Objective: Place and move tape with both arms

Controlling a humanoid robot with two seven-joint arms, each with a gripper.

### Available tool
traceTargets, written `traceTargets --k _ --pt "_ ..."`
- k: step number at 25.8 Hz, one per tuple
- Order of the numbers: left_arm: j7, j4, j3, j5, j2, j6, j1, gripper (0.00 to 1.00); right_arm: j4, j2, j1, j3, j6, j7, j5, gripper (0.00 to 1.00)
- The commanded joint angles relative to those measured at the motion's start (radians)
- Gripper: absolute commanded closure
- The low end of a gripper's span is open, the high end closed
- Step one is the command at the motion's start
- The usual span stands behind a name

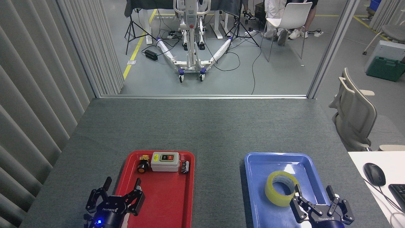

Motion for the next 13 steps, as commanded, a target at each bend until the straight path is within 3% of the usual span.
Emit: traceTargets --k 1,13 --pt "-0.010 -0.052 0.005 0.000 -0.007 -0.033 0.000 0.00 0.000 0.001 0.000 0.000 0.000 -0.004 0.000 0.00" --pt "-0.014 -0.049 0.014 0.007 0.005 -0.044 -0.004 0.00 0.000 0.001 0.000 0.000 0.000 -0.005 0.000 0.00"
